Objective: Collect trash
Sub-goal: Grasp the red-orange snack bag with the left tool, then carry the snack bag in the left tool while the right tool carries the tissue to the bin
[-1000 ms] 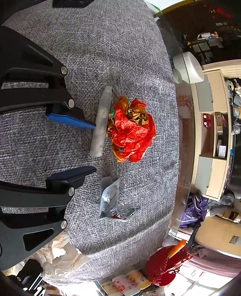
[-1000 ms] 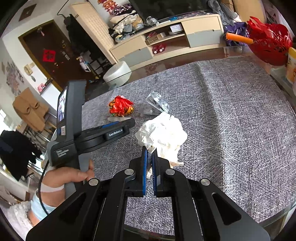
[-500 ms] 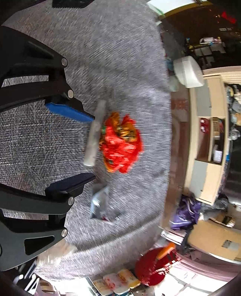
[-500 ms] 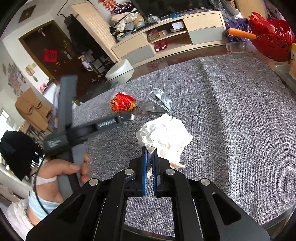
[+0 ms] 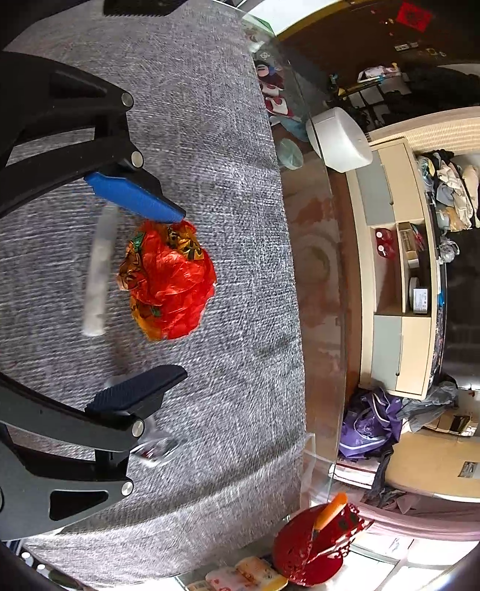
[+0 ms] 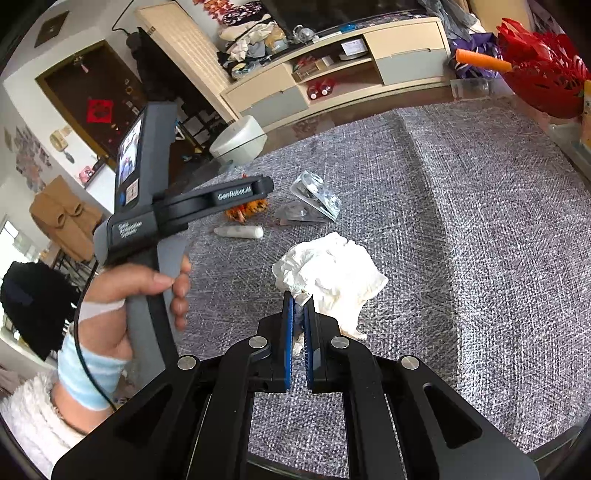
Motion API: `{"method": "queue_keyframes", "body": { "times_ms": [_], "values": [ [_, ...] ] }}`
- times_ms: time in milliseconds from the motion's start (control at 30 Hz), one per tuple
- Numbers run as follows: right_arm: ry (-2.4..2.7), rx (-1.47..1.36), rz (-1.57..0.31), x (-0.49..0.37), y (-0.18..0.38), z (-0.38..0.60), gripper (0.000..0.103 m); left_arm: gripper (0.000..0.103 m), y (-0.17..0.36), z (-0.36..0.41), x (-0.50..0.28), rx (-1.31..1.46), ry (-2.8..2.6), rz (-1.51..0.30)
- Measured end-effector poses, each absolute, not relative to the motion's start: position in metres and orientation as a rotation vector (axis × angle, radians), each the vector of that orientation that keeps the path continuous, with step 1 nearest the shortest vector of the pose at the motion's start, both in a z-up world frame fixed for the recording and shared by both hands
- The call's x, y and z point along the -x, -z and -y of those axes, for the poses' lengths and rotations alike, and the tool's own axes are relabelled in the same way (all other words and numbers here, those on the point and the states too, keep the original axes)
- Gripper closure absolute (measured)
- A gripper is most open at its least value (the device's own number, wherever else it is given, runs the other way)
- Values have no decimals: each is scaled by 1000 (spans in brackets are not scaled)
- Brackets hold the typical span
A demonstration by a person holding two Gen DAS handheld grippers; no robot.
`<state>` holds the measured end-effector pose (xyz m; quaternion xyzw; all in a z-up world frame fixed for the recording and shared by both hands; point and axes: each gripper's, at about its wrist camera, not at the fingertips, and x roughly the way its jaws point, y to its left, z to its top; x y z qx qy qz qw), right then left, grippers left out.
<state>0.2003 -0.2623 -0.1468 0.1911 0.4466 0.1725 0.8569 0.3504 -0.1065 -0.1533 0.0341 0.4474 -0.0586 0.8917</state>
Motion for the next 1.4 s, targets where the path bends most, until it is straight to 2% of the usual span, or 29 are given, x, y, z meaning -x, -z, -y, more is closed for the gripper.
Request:
{"method": "queue_keyframes", "body": {
  "times_ms": [100,133,200,233,567,767,1100,1400],
  "values": [
    [-362,-406,-938,-201,146,261,96,32,161,100,-363,-68,100,-954],
    [-362,-407,-936,-202,146,261,96,36,164,97,-366,-61,105,-965],
    [-364,-407,-933,-201,145,262,96,55,169,93,-369,-32,113,-996],
    [-363,-407,-932,-202,144,262,96,58,172,92,-370,-23,113,-1005],
    [-362,-401,-931,-199,141,259,96,62,159,92,-356,-31,152,-952],
    [-361,-379,-889,-186,122,253,96,62,128,86,-324,-27,170,-917],
    [-347,-319,-842,-121,82,236,96,62,71,45,-201,20,261,-867],
    [-318,-331,-844,-41,91,215,96,62,85,19,-104,31,318,-893]
  ]
}}
